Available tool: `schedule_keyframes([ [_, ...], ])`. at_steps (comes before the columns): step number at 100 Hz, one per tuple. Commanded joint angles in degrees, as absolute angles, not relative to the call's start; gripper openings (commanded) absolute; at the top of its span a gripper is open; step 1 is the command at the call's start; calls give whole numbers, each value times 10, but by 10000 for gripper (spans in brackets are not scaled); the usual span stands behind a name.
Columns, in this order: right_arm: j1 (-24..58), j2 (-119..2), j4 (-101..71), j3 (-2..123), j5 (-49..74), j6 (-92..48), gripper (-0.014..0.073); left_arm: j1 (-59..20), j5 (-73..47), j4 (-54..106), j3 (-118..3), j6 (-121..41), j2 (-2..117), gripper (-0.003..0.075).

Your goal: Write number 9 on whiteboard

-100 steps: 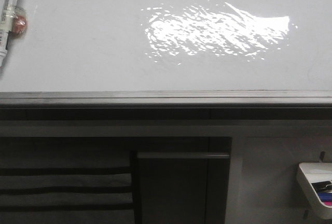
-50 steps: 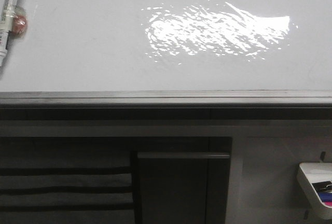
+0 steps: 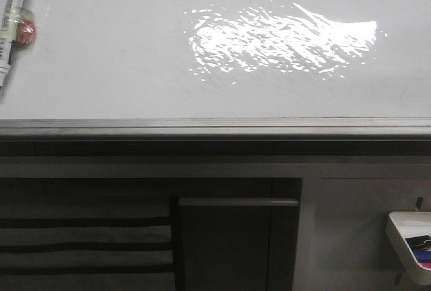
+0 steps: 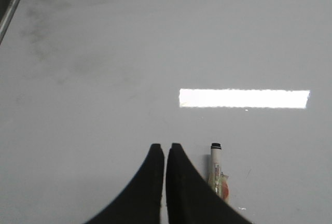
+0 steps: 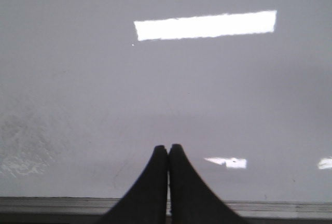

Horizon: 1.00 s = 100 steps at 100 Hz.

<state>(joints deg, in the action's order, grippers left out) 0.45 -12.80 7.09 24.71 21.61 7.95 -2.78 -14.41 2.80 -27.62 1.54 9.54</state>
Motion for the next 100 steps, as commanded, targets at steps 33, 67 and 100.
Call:
schedule_keyframes([
  [33, 2, -263, 89, 340, 201, 79, -72, -33, -181, 3, -376, 18, 275, -20],
  [67, 2, -264, 89, 340, 201, 79, -72, -33, -180, 4, -376, 18, 320, -20],
  [100, 2, -264, 95, 340, 201, 79, 163, -33, -163, -6, -376, 18, 323, 182],
])
